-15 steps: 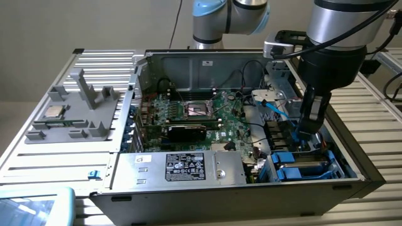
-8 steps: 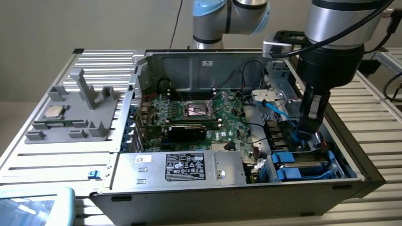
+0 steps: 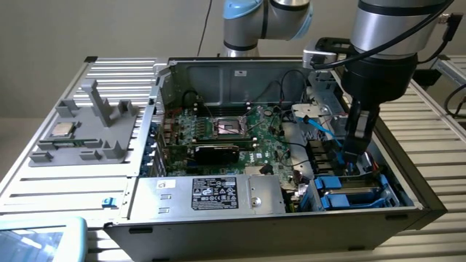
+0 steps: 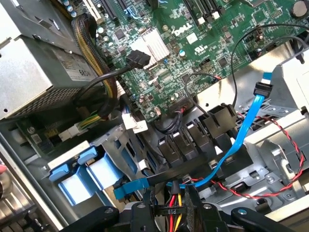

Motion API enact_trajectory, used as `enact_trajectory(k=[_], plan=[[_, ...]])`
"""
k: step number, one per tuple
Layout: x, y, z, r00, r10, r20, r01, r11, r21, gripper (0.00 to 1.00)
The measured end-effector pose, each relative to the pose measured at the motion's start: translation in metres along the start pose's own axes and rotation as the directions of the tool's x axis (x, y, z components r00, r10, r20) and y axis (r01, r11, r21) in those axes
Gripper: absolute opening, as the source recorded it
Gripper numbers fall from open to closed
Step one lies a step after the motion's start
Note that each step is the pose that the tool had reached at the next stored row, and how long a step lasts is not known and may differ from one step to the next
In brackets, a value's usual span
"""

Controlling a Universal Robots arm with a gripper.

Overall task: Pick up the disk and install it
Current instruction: 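Insert the first disk wire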

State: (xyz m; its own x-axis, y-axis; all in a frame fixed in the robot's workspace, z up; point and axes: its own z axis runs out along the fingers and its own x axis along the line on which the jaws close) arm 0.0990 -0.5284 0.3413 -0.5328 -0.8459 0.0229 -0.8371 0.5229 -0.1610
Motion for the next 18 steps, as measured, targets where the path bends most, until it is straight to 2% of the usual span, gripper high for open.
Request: enact_trajectory(k=[11, 13, 14, 15, 16, 18], plan=[[-0.001, 0.0010, 0.0012, 1.0000, 0.001, 0.0000, -0.001, 1.0000, -0.0001, 0.37], [-0.002, 0.0009, 0.0004, 1.0000, 0.001, -0.0002, -0.001, 1.0000, 0.0000, 0.49], [-0.002, 0.0005, -0.0007, 1.0000, 0.001, -0.0004, -0.001, 1.0000, 0.0002, 0.49], [-0.002, 0.0000, -0.0030, 1.0000, 0.000, -0.0011, 0.000, 1.0000, 0.0006, 0.56], [-0.002, -0.0004, -0.0060, 1.0000, 0.000, -0.0025, 0.000, 1.0000, 0.0015, 0.56], [-0.003, -0.0012, -0.0124, 1.0000, 0.000, -0.0019, 0.000, 1.0000, 0.0036, 0.56]])
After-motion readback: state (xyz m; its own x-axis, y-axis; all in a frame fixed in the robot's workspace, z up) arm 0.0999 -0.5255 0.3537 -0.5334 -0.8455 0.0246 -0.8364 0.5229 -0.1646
